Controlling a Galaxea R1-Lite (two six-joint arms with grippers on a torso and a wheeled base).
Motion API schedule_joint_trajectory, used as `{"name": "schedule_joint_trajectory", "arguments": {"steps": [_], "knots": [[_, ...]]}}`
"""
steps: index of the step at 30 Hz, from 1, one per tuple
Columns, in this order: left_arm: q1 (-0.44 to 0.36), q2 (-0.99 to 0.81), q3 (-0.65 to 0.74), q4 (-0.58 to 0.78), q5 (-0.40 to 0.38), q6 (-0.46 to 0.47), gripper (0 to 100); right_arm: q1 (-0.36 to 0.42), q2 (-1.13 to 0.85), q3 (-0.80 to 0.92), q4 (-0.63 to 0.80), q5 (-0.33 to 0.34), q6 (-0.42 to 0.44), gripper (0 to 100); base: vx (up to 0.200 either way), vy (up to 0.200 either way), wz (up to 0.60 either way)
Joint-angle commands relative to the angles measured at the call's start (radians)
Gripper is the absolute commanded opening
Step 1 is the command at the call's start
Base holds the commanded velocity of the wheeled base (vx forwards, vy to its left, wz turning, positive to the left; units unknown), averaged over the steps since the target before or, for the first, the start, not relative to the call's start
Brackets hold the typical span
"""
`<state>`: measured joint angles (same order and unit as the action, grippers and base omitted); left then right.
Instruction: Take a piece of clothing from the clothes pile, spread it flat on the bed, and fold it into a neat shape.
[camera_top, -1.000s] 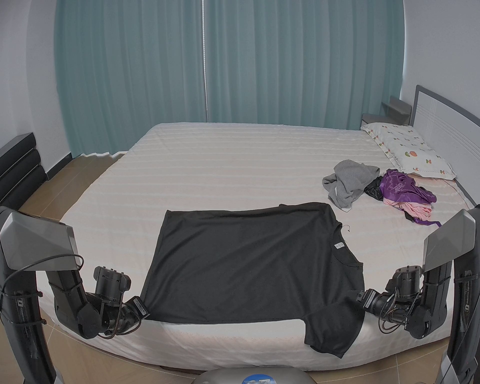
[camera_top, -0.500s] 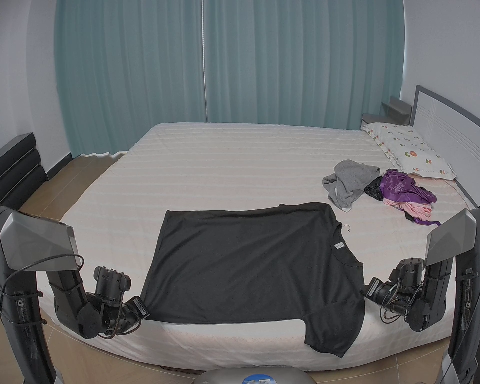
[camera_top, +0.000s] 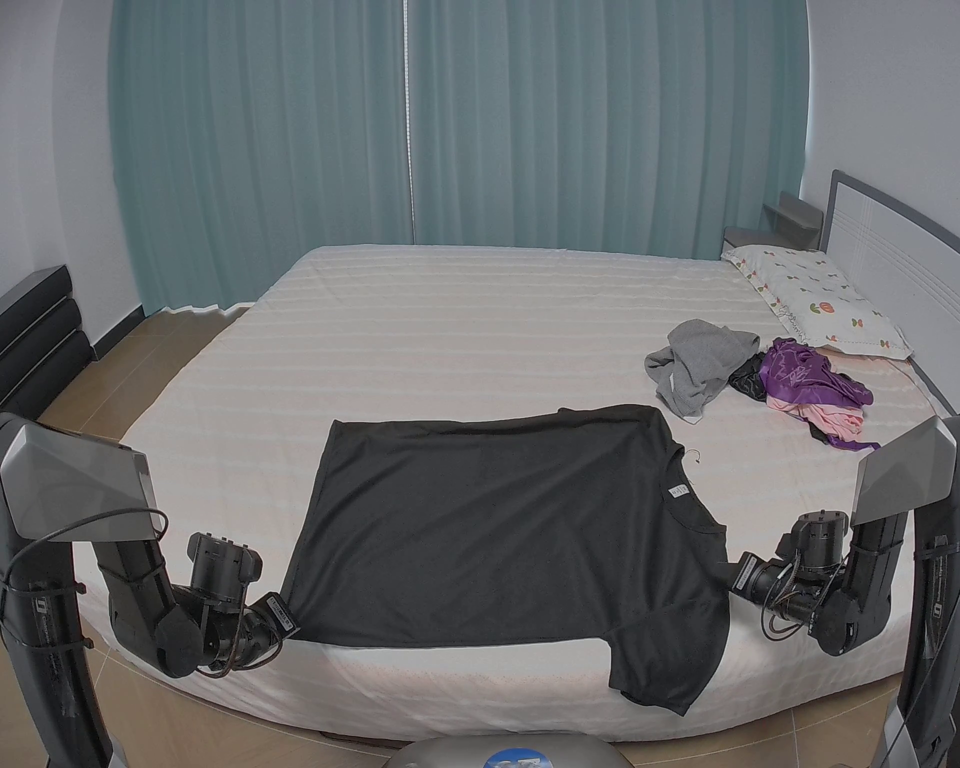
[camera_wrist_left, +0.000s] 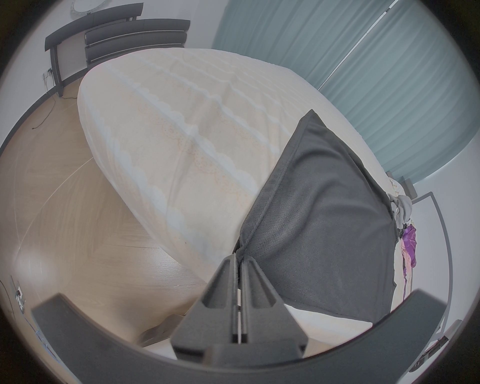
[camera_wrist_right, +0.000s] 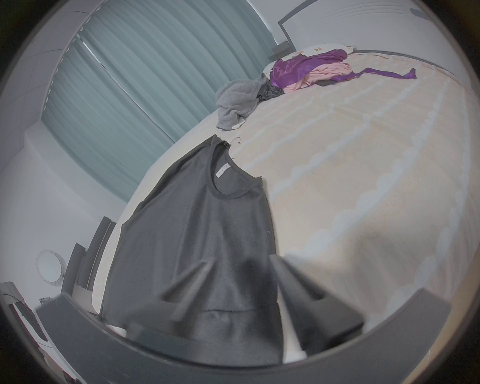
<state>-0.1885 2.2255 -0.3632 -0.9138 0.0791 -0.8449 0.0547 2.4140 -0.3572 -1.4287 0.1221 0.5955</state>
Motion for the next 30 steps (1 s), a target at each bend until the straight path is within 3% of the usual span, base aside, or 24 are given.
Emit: {"name": "schedule_joint_trajectory", "arguments": {"steps": [1, 5, 10, 13, 14, 30], "knots": [[0.0, 0.002, 0.001, 0.0, 0.001, 0.001, 0, -0.006, -0.001, 0.015, 0.01, 0.005, 0.0, 100, 0.0, 0.0, 0.0], [0.0, 0.003, 0.001, 0.0, 0.001, 0.001, 0, -0.018, 0.008, 0.006, 0.036, 0.016, -0.002, 100, 0.0, 0.0, 0.0], [0.0, 0.003, 0.001, 0.0, 0.001, 0.0, 0, -0.026, 0.013, -0.003, 0.039, 0.103, 0.0, 100, 0.0, 0.0, 0.0], [0.0, 0.003, 0.001, 0.0, 0.001, 0.0, 0, -0.026, 0.031, -0.045, 0.065, 0.119, -0.003, 100, 0.0, 0.0, 0.0], [0.0, 0.003, 0.001, 0.0, 0.001, 0.0, 0, -0.026, 0.037, -0.058, 0.086, 0.119, -0.003, 0, 0.0, 0.0, 0.0], [0.0, 0.003, 0.001, 0.0, 0.001, 0.0, 0, -0.056, 0.011, -0.178, 0.12, 0.117, -0.016, 0, 0.0, 0.0, 0.0]]}}
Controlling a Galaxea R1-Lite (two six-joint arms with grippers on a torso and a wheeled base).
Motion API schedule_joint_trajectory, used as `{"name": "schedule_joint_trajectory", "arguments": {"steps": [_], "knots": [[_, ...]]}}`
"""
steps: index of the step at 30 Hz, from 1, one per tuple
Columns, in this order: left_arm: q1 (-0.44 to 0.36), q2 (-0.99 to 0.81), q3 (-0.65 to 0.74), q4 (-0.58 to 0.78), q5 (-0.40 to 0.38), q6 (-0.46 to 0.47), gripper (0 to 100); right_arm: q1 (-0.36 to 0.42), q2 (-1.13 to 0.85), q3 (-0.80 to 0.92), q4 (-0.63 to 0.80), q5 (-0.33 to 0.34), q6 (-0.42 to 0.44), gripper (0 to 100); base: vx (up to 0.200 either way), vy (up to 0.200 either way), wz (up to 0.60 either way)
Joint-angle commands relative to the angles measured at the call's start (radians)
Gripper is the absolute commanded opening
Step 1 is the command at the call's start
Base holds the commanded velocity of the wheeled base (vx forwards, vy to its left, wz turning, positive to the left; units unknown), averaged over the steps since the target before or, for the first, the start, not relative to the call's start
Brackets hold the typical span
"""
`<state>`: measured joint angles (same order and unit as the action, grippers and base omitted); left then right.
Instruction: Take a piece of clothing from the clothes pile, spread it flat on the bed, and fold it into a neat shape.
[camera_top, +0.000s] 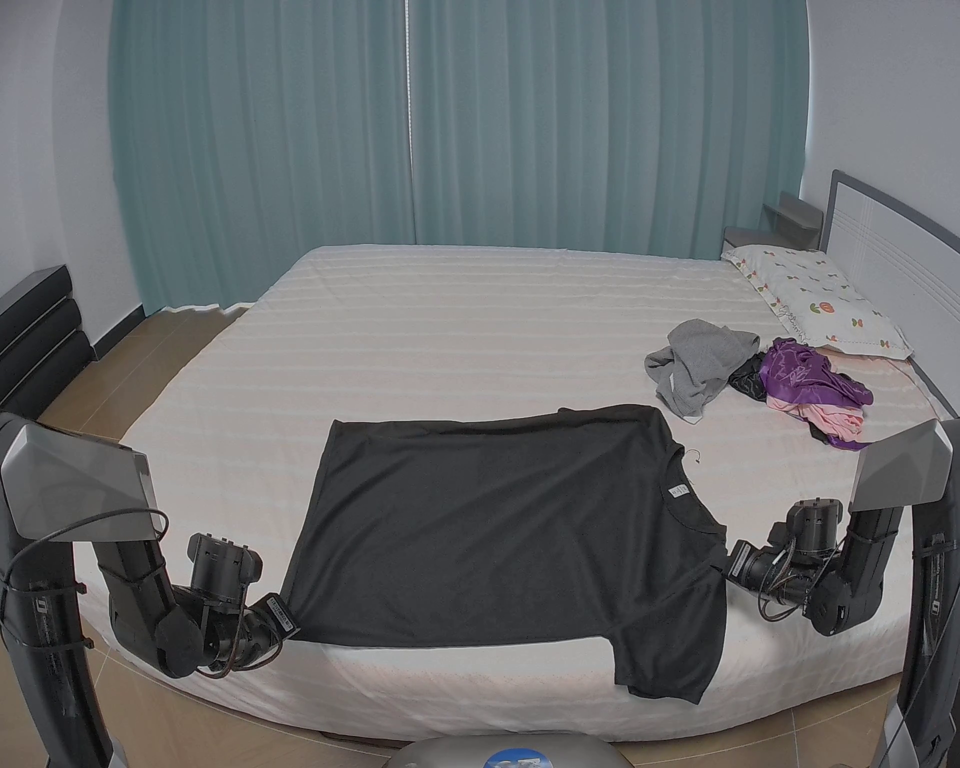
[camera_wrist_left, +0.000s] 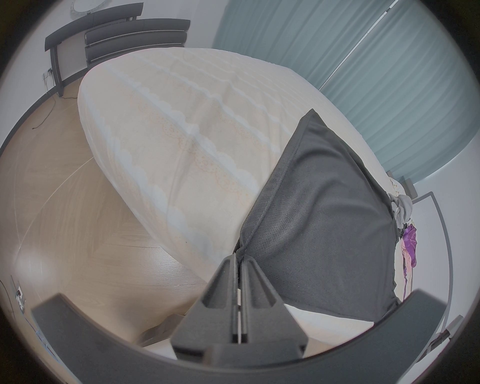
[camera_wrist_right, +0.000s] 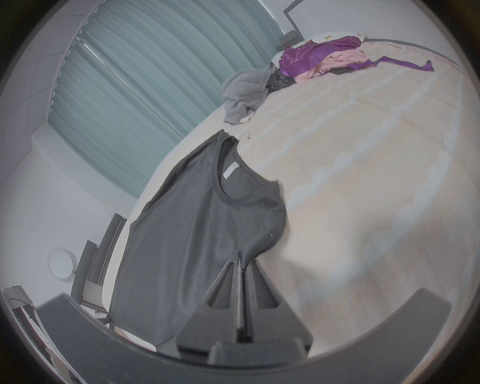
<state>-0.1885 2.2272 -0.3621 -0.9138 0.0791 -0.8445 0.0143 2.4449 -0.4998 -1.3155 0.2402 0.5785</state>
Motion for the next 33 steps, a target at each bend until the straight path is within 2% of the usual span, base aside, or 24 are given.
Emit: {"name": "schedule_joint_trajectory", "arguments": {"steps": [1, 10, 11, 15, 23, 24, 25, 26, 28, 33], "knots": [[0.0, 0.002, 0.0, 0.0, 0.001, -0.001, 0, -0.016, -0.021, -0.045, 0.009, -0.001, 0.003, 0, 0.0, 0.0, 0.0], [0.0, 0.002, 0.0, 0.0, 0.001, -0.001, 0, -0.004, -0.01, -0.085, 0.025, -0.001, -0.002, 0, 0.0, 0.0, 0.0], [0.0, 0.002, 0.0, 0.0, 0.001, -0.001, 0, -0.005, -0.01, -0.085, 0.033, -0.001, -0.002, 100, 0.0, 0.0, 0.0], [0.0, 0.002, 0.0, 0.0, 0.001, -0.001, 0, -0.016, -0.02, -0.068, 0.035, -0.001, -0.002, 100, 0.0, 0.0, 0.0], [0.0, 0.002, 0.0, 0.0, 0.001, -0.001, 0, -0.051, -0.135, 0.075, 0.047, 0.03, -0.034, 100, 0.0, 0.0, 0.0], [0.0, 0.002, 0.0, -0.002, 0.001, -0.001, 0, -0.051, -0.141, 0.147, 0.035, 0.057, -0.085, 100, 0.0, 0.0, 0.0], [0.0, 0.002, 0.0, -0.002, 0.001, -0.001, 0, -0.051, -0.141, 0.156, 0.033, 0.064, -0.094, 100, 0.0, 0.0, 0.0], [0.0, 0.002, 0.002, 0.0, -0.001, -0.001, 0, -0.051, -0.136, 0.21, 0.019, 0.099, -0.154, 100, 0.0, 0.0, 0.0], [0.0, 0.002, 0.002, 0.0, -0.001, -0.001, 0, -0.053, -0.124, 0.262, -0.013, 0.133, -0.209, 100, 0.0, 0.0, 0.0], [0.0, 0.002, 0.002, 0.0, 0.001, -0.001, 0, -0.039, -0.073, 0.303, -0.08, 0.142, -0.227, 100, 0.0, 0.0, 0.0]]}}
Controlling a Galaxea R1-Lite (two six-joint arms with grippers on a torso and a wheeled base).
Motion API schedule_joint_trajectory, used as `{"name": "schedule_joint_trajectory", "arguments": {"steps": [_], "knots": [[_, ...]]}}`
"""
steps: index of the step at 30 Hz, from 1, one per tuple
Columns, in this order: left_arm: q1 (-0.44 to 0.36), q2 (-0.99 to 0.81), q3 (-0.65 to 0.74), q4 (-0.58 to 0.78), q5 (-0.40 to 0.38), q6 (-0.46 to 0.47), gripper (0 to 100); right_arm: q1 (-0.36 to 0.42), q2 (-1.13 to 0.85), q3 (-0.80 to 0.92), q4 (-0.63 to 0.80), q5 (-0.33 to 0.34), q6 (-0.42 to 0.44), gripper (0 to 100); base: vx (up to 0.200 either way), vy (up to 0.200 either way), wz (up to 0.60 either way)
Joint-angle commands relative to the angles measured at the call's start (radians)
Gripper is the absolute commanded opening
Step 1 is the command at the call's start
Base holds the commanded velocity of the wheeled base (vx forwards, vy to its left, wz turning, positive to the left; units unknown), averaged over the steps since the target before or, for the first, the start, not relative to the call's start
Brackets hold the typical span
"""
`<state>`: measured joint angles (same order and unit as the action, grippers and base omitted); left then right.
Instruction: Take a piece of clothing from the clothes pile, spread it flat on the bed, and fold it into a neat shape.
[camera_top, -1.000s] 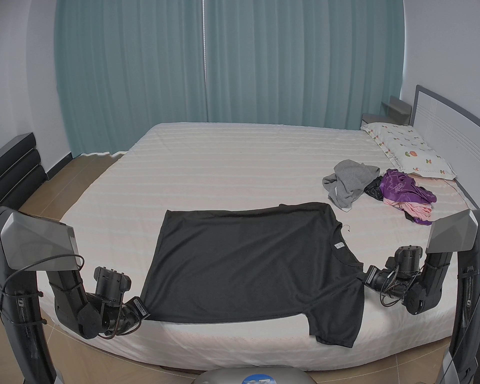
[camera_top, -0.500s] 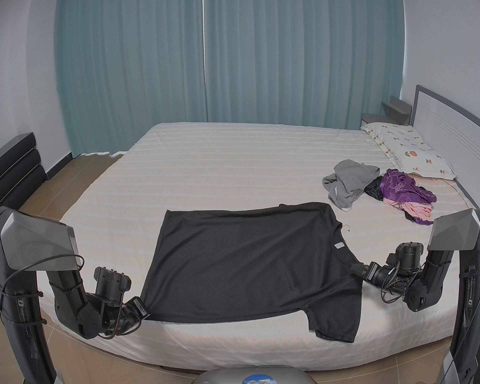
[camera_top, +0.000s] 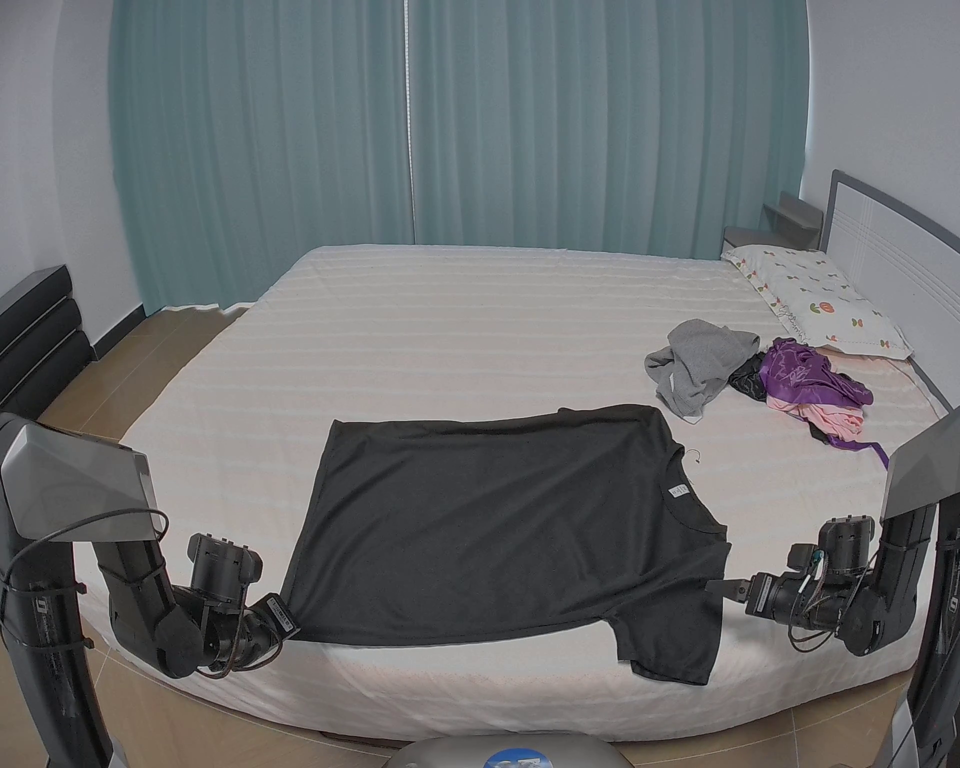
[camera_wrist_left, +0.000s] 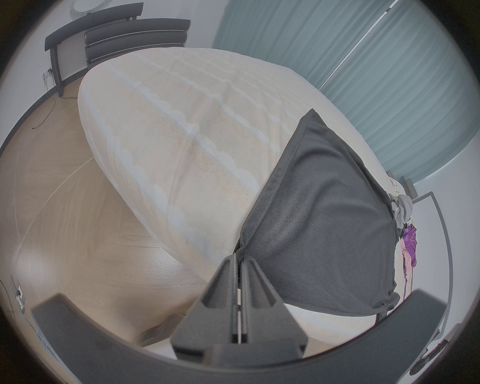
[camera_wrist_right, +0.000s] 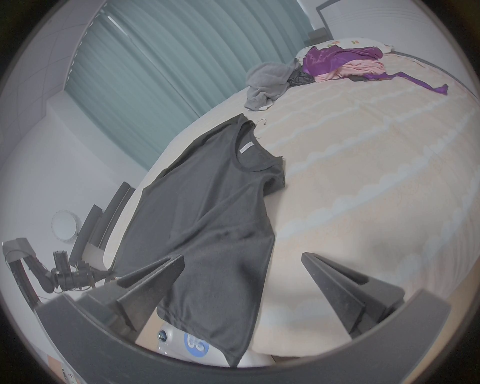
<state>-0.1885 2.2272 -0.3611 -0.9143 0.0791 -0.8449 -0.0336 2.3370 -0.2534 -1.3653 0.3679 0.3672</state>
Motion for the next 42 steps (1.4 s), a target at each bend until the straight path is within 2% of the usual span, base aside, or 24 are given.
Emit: {"name": "schedule_joint_trajectory", "arguments": {"steps": [1, 6, 11, 15, 17, 29, 37, 38, 42], "knots": [[0.0, 0.002, 0.001, -0.002, -0.001, 0.0, 0, 0.023, 0.061, 0.06, -0.047, 0.016, -0.013, 100, 0.0, 0.0, 0.0], [0.0, -0.003, 0.001, -0.002, -0.007, -0.005, 0, 0.032, 0.084, 0.052, -0.08, 0.019, -0.004, 100, 0.0, 0.0, 0.0], [0.0, -0.003, 0.002, -0.002, -0.007, -0.005, 0, 0.113, 0.094, 0.02, -0.066, 0.006, 0.004, 100, 0.0, 0.0, 0.0], [0.0, -0.003, 0.002, -0.002, -0.007, -0.005, 0, 0.138, 0.09, -0.01, -0.024, -0.015, 0.006, 100, 0.0, 0.0, 0.0], [0.0, -0.003, 0.001, -0.002, -0.007, -0.005, 0, 0.136, 0.082, -0.02, 0.014, -0.018, 0.007, 100, 0.0, 0.0, 0.0], [0.0, -0.001, 0.001, -0.002, -0.007, -0.005, 0, 0.132, 0.085, -0.04, 0.018, -0.084, 0.006, 100, 0.0, 0.0, 0.0], [0.0, 0.0, 0.001, -0.002, -0.007, -0.005, 0, 0.132, 0.076, -0.06, 0.068, -0.087, 0.006, 100, 0.0, 0.0, 0.0], [0.0, 0.0, 0.001, -0.002, -0.007, -0.005, 0, 0.133, 0.071, -0.063, 0.075, -0.087, 0.004, 0, 0.0, 0.0, 0.0], [0.0, 0.0, 0.001, -0.002, -0.007, -0.005, 0, 0.135, 0.067, -0.067, 0.094, -0.087, 0.004, 0, 0.0, 0.0, 0.0]]}}
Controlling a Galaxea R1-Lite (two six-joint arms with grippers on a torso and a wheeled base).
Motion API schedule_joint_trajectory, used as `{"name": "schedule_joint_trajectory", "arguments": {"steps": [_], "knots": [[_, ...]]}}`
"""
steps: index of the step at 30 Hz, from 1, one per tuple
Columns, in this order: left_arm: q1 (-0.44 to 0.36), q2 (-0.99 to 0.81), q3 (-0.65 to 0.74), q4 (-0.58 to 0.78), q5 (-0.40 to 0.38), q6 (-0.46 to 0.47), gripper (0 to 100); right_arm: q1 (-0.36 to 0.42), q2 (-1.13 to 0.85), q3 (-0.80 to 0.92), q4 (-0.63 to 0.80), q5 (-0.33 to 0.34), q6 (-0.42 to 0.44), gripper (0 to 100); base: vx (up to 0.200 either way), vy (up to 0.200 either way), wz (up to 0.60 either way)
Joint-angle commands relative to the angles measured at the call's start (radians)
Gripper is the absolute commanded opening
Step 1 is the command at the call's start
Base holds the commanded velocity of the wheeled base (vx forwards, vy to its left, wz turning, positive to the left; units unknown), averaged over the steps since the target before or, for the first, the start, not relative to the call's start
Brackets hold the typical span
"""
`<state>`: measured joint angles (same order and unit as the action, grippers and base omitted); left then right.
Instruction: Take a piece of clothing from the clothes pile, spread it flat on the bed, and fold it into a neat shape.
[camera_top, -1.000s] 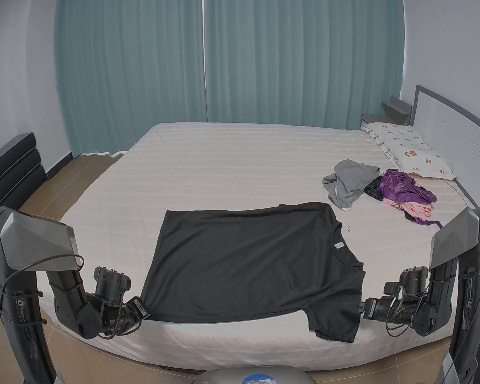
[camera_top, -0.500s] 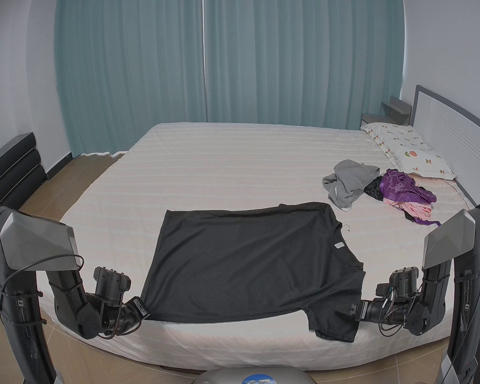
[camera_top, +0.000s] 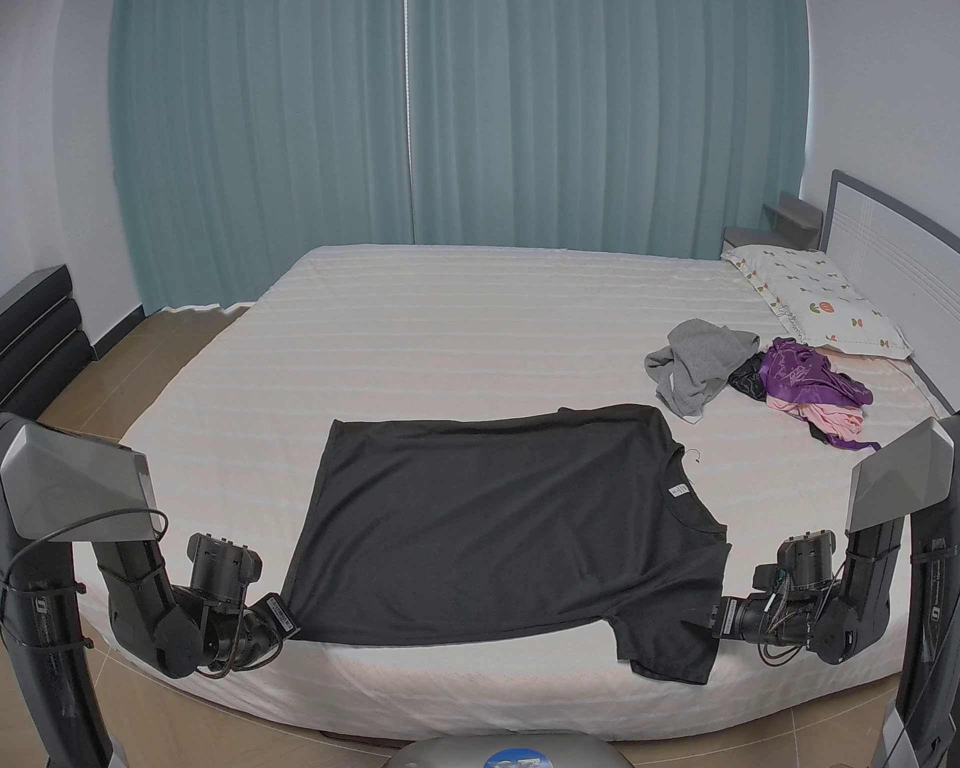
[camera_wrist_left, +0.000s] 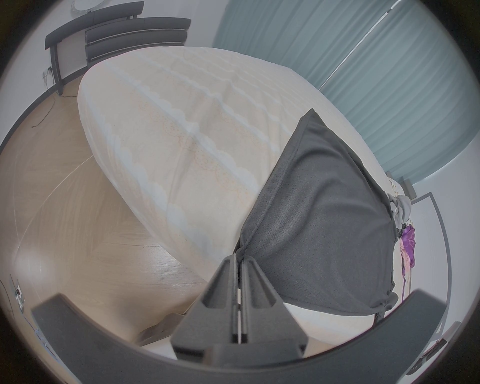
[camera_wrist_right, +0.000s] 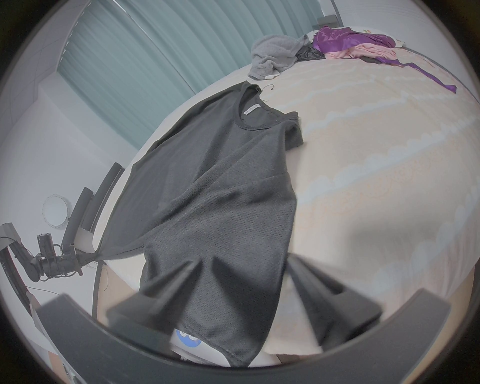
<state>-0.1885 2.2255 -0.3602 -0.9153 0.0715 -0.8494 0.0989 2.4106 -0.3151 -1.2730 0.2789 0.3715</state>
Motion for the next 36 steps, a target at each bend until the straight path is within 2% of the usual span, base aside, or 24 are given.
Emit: {"name": "schedule_joint_trajectory", "arguments": {"steps": [1, 7, 13, 16, 21, 26, 28, 33, 36], "knots": [[0.0, 0.002, 0.0, 0.0, 0.001, 0.0, 0, 0.002, -0.007, -0.005, 0.001, 0.002, 0.0, 0, 0.0, 0.0, 0.0], [0.0, 0.003, 0.0, 0.0, 0.002, 0.001, 0, -0.002, -0.008, 0.002, 0.0, -0.035, -0.002, 0, 0.0, 0.0, 0.0], [0.0, 0.003, 0.001, 0.0, 0.001, 0.001, 0, -0.019, -0.036, 0.034, -0.011, -0.037, 0.0, 0, 0.0, 0.0, 0.0], [0.0, 0.002, 0.001, 0.0, 0.001, 0.001, 0, -0.042, -0.071, 0.074, -0.014, -0.021, 0.003, 0, 0.0, 0.0, 0.0], [0.0, -0.003, 0.006, 0.0, 0.002, 0.001, 0, -0.048, -0.11, 0.16, -0.032, 0.06, 0.006, 0, 0.0, 0.0, 0.0], [0.004, -0.023, 0.038, -0.031, 0.007, 0.016, 0, -0.048, -0.111, 0.248, -0.134, 0.092, 0.032, 0, 0.0, 0.0, 0.0], [0.004, -0.03, 0.072, -0.065, 0.008, 0.042, 0, -0.051, -0.096, 0.311, -0.23, 0.114, 0.035, 0, 0.0, 0.0, 0.0], [0.023, -0.03, 0.099, -0.102, 0.008, 0.089, 0, -0.054, -0.108, 0.315, -0.229, 0.135, 0.069, 0, 0.0, 0.0, 0.0], [0.031, -0.052, 0.135, -0.117, 0.007, 0.122, 0, -0.047, -0.148, 0.315, -0.143, 0.135, 0.063, 0, 0.0, 0.0, 0.0]]}}
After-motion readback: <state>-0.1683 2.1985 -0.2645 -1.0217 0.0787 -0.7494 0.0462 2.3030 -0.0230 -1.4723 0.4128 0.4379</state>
